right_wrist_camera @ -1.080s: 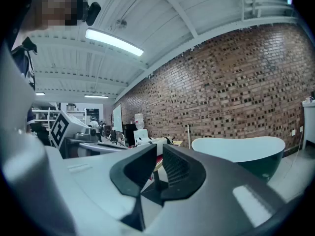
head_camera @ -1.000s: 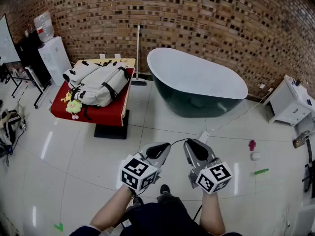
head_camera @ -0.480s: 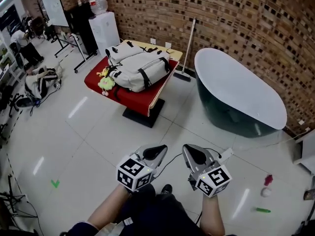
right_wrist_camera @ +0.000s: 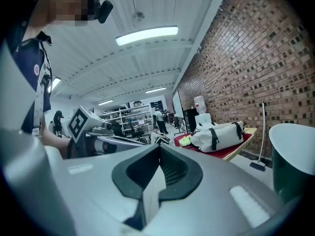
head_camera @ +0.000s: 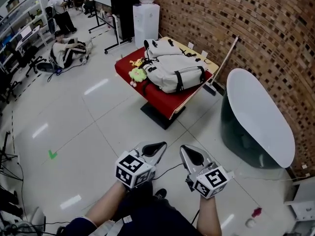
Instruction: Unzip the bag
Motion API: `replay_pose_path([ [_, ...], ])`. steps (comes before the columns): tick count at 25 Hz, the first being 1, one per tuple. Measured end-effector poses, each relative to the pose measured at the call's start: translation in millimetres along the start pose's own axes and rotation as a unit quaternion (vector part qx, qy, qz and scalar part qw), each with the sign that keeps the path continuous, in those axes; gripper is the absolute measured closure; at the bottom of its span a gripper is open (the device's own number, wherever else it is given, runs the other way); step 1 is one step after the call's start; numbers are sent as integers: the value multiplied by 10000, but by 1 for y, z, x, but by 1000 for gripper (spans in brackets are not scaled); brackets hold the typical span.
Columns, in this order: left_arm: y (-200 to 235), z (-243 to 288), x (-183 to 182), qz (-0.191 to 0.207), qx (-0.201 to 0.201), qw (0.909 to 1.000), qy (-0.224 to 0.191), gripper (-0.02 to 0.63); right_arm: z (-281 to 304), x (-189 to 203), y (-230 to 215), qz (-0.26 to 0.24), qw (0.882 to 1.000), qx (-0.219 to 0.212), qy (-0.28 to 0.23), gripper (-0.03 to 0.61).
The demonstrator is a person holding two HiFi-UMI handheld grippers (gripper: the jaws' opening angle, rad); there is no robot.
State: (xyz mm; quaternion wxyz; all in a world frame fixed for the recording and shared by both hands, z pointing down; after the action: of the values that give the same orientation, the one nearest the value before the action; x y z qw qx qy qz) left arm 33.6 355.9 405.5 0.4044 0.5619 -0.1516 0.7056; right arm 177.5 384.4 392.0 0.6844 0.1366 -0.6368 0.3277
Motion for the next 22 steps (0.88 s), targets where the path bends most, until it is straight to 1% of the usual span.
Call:
replay_pose_path([
  [4,21,8,-16,-95,-53,9998,-192,612,25,-11,-13,-172,9997,-101,134,588],
  [7,45,23,-28,-74,-36,9995,-308,612,51,-19,-29,-256,9995,-87,192,588],
  [10,80,39,-42,-44,-42,9992,-393,612,86,-26,-47,-262,9992,-106,266,588],
  [14,140,61,-60,12,-86,9984,-560,612,143,-34,-69,-283,9986,-110,429,588],
  [18,190,81,-78,-184,-24,9987,-475,612,189,-49,-91,-263,9978,29,606,588],
  [22,232,98,-89,-189,26,9991,-380,612,225,-60,-110,-182,9977,194,623,588],
])
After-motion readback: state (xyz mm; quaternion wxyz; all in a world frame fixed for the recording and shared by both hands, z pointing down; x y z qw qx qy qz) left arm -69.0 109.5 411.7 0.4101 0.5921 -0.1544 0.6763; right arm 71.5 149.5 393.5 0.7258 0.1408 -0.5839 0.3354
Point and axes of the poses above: the fingertips, and each gripper's own axes: z forward along the fingers, y to its left, x out of its underside, the point moved 6 cm from there along -z, backward along the fingers, and after that the axes turned 8 degrees about -x, right-handed, at the moved point
